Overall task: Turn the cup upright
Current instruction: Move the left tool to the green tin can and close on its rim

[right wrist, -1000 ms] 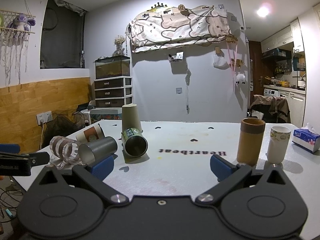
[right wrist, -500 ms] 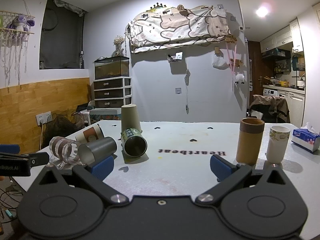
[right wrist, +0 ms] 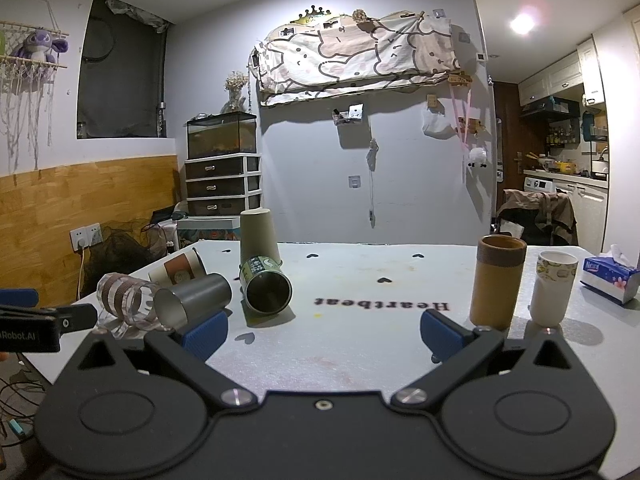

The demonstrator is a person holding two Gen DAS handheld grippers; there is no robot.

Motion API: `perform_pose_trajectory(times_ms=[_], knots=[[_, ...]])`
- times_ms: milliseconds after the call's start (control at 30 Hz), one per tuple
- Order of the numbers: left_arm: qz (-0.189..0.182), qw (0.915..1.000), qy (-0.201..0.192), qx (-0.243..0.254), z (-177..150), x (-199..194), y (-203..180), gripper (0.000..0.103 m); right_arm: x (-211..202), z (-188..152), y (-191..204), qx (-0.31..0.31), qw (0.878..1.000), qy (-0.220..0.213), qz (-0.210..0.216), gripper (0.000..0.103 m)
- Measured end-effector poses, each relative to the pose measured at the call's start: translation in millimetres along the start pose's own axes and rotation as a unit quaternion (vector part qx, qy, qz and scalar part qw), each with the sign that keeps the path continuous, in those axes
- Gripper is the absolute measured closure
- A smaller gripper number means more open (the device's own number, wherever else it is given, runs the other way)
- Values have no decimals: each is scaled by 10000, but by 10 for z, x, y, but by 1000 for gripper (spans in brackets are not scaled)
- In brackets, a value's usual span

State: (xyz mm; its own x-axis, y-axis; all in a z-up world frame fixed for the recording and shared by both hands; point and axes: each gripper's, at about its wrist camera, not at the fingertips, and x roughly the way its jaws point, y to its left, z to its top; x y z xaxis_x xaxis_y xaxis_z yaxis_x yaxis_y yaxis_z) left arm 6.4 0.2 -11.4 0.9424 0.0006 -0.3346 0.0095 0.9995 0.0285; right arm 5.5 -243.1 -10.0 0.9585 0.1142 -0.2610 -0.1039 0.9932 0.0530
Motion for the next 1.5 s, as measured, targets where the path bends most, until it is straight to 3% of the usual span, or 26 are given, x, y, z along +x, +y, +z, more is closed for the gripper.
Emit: perform_pose_trajectory(times_ms=[533, 800, 1033, 1167, 1333, 1500], knots=[[-25, 10000, -37, 23, -110, 177, -50, 0, -3, -3, -101, -8, 10000, -43, 15, 0], [-187, 9996, -150, -147, 75, 228, -293, 0, -84, -146, -230, 117, 9998, -154, 31, 0], [-260, 9980, -443, -372, 417, 615, -676, 0, -121, -263, -399, 268, 9996, -110, -60, 0], [99, 9972, -536, -510, 633, 982, -1008, 0, -168, -321, -563, 378, 9991, -93, -168, 0], [880, 9898, -229, -1096, 782, 1558, -1344, 1, -210, -398, -758, 501, 9982, -29, -335, 0], [1536, 9832, 120, -981, 697, 2099, -1646, 6, -239, -469, -956, 582, 9968, 73, -535, 0]])
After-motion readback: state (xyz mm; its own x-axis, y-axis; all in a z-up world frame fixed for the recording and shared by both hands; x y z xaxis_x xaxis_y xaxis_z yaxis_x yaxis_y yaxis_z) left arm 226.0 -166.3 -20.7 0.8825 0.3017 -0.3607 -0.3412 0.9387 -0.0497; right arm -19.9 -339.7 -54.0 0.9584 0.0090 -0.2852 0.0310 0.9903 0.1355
